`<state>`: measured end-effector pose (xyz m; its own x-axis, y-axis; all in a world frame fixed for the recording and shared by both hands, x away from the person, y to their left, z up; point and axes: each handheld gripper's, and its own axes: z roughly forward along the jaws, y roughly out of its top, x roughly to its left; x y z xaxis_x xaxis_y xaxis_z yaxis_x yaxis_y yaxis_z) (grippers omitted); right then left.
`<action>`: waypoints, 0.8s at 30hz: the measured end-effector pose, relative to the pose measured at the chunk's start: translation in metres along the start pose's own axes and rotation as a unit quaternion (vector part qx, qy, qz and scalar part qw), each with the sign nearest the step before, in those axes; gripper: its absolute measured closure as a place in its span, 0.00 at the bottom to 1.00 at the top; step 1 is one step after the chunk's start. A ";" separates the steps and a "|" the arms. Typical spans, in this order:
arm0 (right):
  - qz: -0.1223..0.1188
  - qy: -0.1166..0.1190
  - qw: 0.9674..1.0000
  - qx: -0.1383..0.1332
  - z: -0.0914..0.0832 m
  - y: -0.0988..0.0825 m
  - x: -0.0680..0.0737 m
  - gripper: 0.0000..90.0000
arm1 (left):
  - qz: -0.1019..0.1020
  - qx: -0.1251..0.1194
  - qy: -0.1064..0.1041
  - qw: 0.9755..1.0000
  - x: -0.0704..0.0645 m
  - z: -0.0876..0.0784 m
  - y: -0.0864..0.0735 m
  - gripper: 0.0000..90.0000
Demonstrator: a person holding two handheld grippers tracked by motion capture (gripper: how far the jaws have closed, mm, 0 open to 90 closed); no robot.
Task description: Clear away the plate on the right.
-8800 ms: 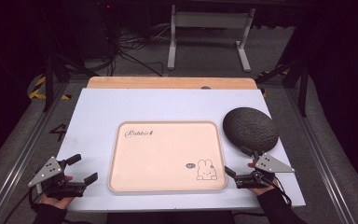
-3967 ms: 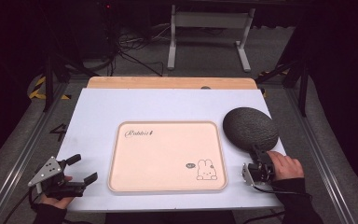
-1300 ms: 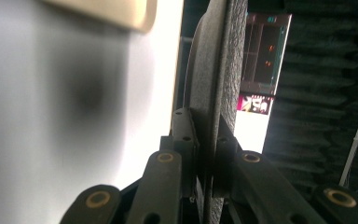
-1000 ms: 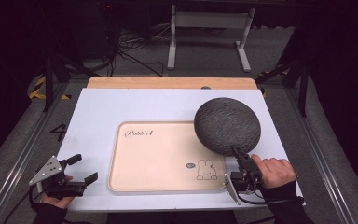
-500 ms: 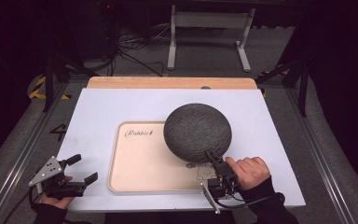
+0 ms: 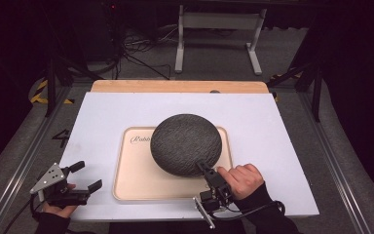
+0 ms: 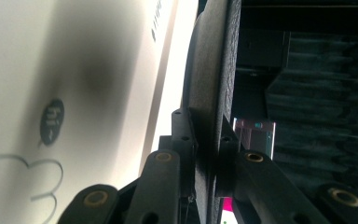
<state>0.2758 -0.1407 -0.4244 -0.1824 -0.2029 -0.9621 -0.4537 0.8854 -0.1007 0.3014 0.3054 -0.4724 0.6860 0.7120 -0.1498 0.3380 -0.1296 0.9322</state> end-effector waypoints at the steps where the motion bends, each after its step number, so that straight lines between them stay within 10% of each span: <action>1: 0.000 0.002 1.000 -0.002 0.001 0.002 0.000 0.93 | 0.000 0.000 0.000 1.000 0.000 0.000 0.000 0.00; 24: -0.001 0.069 0.997 -0.036 0.029 0.030 0.024 0.93 | 0.002 0.001 -0.001 1.000 0.000 0.000 0.000 0.00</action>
<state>0.2832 -0.1073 -0.4580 -0.2980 -0.2649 -0.9171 -0.5143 0.8539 -0.0795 0.3014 0.3052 -0.4723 0.6892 0.7096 -0.1466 0.3364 -0.1342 0.9321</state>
